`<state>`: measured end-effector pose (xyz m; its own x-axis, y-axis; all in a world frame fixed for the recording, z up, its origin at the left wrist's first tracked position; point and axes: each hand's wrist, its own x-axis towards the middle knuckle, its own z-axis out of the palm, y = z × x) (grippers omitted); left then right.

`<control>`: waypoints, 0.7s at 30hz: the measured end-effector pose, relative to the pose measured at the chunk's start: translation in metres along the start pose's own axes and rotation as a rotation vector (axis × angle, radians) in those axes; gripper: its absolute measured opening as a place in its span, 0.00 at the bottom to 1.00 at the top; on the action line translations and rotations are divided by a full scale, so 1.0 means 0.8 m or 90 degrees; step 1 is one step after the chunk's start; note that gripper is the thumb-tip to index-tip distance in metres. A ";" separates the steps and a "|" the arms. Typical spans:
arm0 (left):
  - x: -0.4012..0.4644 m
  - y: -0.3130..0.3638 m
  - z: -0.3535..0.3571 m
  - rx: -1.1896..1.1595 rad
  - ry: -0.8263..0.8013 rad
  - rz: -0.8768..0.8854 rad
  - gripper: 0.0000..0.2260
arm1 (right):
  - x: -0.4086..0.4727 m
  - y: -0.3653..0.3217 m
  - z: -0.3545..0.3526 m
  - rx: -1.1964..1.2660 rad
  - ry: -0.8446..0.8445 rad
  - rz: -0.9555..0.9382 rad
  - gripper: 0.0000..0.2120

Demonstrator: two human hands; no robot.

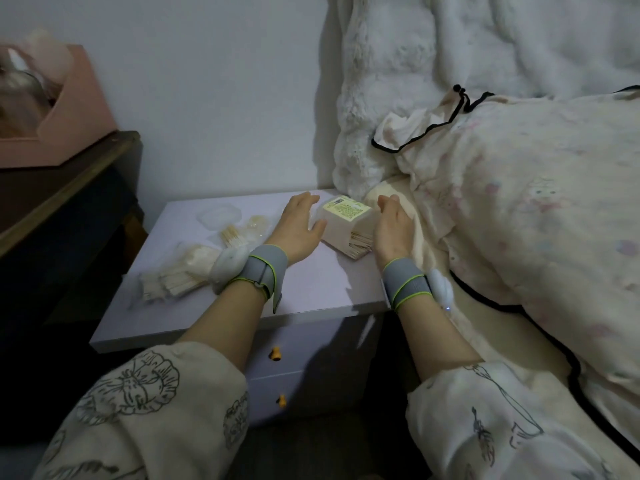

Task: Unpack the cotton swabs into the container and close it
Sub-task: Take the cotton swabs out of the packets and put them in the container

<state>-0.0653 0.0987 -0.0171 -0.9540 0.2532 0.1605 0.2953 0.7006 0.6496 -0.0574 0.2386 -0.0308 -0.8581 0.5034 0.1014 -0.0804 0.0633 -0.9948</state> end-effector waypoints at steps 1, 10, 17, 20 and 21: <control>-0.001 -0.004 -0.002 0.012 0.002 -0.003 0.21 | -0.003 -0.004 -0.001 -0.038 0.002 -0.029 0.19; -0.043 -0.048 -0.036 0.103 0.051 -0.112 0.21 | -0.043 -0.020 0.045 -0.078 -0.085 -0.131 0.12; -0.048 -0.078 -0.057 0.211 0.071 -0.231 0.18 | -0.059 0.003 0.089 -0.348 -0.296 -0.254 0.18; -0.041 -0.088 -0.057 0.245 0.057 -0.230 0.17 | -0.049 0.011 0.113 -0.443 -0.400 -0.293 0.21; -0.038 -0.090 -0.056 0.258 0.050 -0.222 0.16 | -0.044 0.013 0.122 -0.490 -0.425 -0.299 0.22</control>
<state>-0.0600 0.0105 -0.0356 -0.9955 -0.0801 0.0514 -0.0581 0.9393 0.3381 -0.0776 0.1377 -0.0462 -0.9437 -0.2583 0.2065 -0.3305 0.7579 -0.5625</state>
